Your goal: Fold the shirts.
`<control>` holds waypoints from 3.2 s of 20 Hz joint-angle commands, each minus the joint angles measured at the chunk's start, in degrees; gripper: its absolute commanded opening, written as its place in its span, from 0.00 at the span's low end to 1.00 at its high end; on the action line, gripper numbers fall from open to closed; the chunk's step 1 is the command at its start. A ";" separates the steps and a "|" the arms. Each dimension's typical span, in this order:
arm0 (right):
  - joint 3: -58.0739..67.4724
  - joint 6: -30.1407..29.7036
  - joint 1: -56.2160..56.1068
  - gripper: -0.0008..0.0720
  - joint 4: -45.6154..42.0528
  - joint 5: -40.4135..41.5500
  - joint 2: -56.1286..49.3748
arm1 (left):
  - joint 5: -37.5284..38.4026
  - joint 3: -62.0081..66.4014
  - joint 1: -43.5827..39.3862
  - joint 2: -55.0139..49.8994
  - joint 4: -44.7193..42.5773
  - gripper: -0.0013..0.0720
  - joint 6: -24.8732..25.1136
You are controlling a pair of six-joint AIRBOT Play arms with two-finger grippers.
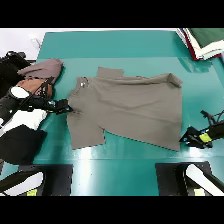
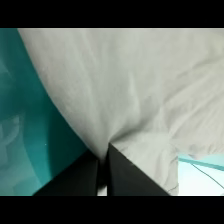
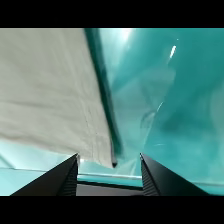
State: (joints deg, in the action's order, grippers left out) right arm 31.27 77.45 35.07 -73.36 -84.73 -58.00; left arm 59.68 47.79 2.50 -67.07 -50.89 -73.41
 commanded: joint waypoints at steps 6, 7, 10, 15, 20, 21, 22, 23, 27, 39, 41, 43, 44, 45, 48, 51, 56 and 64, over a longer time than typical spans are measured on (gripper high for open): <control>-5.70 2.19 -7.45 0.44 7.41 8.35 0.11 | -0.04 0.13 -0.02 0.28 0.09 0.06 -0.04; -5.70 1.31 -8.92 0.40 8.50 8.57 0.13 | -0.02 0.13 -0.02 0.28 0.11 0.06 -0.04; -4.37 -1.07 -14.21 0.03 11.13 8.20 0.17 | 1.60 1.14 0.00 0.50 0.33 0.06 -0.09; 16.26 -0.07 -20.57 0.03 10.86 4.35 8.09 | 3.54 14.25 0.04 12.68 -0.15 0.06 -1.81; 52.15 1.51 -20.57 0.03 10.14 4.13 16.50 | 3.23 43.95 0.04 24.92 -3.23 0.06 -5.05; 59.25 2.82 -20.50 0.03 9.14 4.07 16.87 | 2.99 50.18 0.04 26.14 -4.57 0.06 -6.12; 65.81 3.96 -20.46 0.03 7.04 3.89 16.92 | 2.97 55.43 0.04 26.93 -6.12 0.06 -6.29; 71.23 4.92 -20.46 0.03 4.79 3.43 16.79 | 2.97 60.39 0.04 27.39 -7.89 0.05 -7.19; 89.96 6.84 -20.46 0.03 -1.20 -3.69 11.93 | 3.37 71.49 0.04 27.43 -15.91 0.05 -11.30; 62.55 6.84 -20.46 0.03 -1.84 -8.46 -8.37 | 17.88 41.48 -0.02 4.22 -8.52 0.06 -13.03; 58.03 5.79 -20.46 0.03 -1.79 -6.88 -14.69 | 13.94 33.55 -0.02 -2.47 -8.44 0.06 -11.41; 56.35 5.55 -20.46 0.03 -1.70 -3.69 -21.33 | 9.03 31.43 -0.02 -10.27 -8.13 0.06 -11.06; 57.00 5.55 -20.46 0.03 -1.62 -2.29 -24.61 | 6.62 31.54 -0.02 -13.68 -6.97 0.06 -10.58; 58.42 5.55 -20.48 0.03 -1.57 -1.38 -27.45 | 4.55 32.15 -0.02 -16.70 -5.16 0.06 -9.49; 66.01 5.57 -20.48 0.03 2.21 0.11 -34.84 | 2.36 37.83 -0.02 -24.20 -1.88 0.06 -8.59; 71.25 5.38 -20.52 0.03 3.02 -0.85 -37.79 | 4.52 42.95 0.46 -26.29 -3.63 0.06 -8.59; 61.57 4.31 -20.59 0.03 -1.44 0.44 -33.09 | 15.15 41.40 0.22 -26.21 -12.81 0.06 -8.59; 44.74 4.13 -20.52 0.44 0.33 6.49 -28.50 | 10.97 30.58 -3.69 -26.03 -13.11 0.85 -9.81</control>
State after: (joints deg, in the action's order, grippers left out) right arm 79.57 81.65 14.61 -74.28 -79.42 -87.42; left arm 71.07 80.47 -0.08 -93.23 -64.16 -82.19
